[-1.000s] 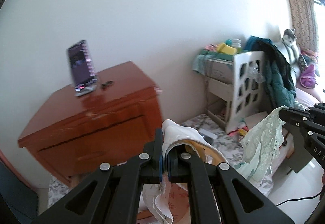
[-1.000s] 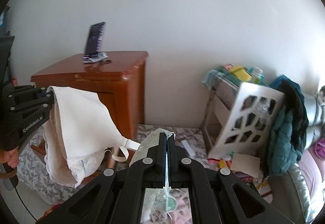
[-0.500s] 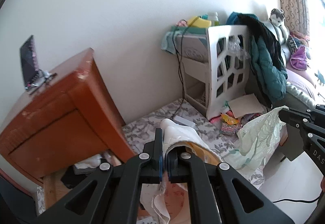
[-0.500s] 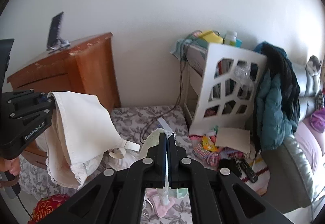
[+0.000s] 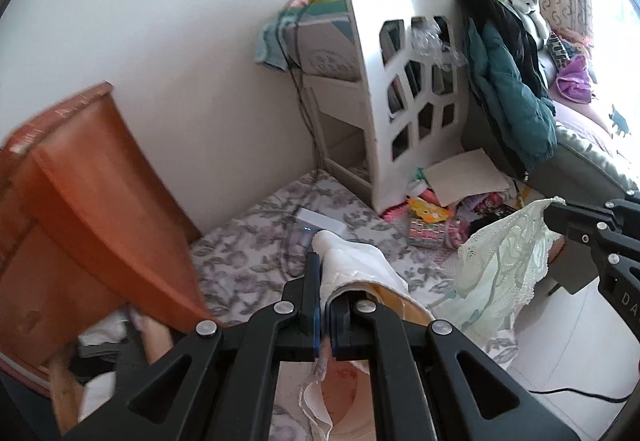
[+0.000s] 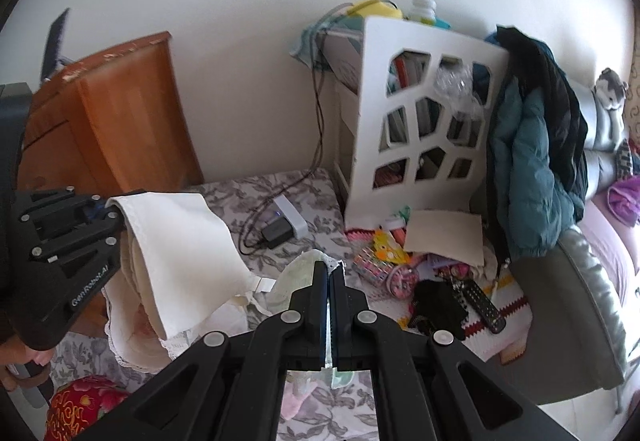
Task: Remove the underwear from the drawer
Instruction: 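Carry the white bra with the left tool while the right tool carries the panties toward the bed, then open the left tool over the bed while the right tool drops the green panties beside it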
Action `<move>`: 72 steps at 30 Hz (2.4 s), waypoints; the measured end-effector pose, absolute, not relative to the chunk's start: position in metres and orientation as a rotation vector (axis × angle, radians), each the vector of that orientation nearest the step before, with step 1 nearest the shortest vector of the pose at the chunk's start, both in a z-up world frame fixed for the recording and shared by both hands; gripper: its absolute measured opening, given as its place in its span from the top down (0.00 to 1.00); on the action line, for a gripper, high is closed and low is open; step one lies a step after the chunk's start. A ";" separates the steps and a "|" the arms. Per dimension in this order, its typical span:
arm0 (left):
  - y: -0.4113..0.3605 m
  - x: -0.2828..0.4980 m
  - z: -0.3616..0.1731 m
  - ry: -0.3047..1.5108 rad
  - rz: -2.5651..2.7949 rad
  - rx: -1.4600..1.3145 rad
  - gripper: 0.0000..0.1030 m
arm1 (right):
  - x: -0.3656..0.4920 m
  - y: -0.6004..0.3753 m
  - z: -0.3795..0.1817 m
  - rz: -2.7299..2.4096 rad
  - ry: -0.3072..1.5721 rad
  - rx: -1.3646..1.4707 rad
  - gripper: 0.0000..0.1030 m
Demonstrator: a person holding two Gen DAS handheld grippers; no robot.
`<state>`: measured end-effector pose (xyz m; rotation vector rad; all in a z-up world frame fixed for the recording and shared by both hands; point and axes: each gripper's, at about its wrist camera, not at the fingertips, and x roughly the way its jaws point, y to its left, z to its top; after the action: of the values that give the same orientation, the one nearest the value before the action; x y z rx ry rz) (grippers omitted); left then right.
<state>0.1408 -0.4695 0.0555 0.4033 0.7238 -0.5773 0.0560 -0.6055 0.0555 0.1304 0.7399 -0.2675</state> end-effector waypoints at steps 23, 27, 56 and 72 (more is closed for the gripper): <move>-0.492 0.124 -0.074 0.727 -0.593 0.614 0.97 | 0.083 -0.644 -0.019 -0.300 0.846 0.182 0.99; -0.495 0.106 -0.140 0.903 -0.625 0.587 0.96 | 0.085 -0.646 -0.038 -0.300 0.888 0.202 0.99; -0.367 0.112 -0.125 1.127 -0.512 0.117 0.45 | 0.125 -0.538 -0.091 0.024 1.020 0.267 0.99; -0.331 0.113 -0.110 1.126 -0.480 0.048 0.38 | 0.116 -0.515 -0.094 0.041 1.082 0.244 0.53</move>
<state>0.1135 -0.3308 -0.1099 0.0478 1.1255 -0.4801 0.1162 -0.5153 -0.0944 0.2443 1.0824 0.0414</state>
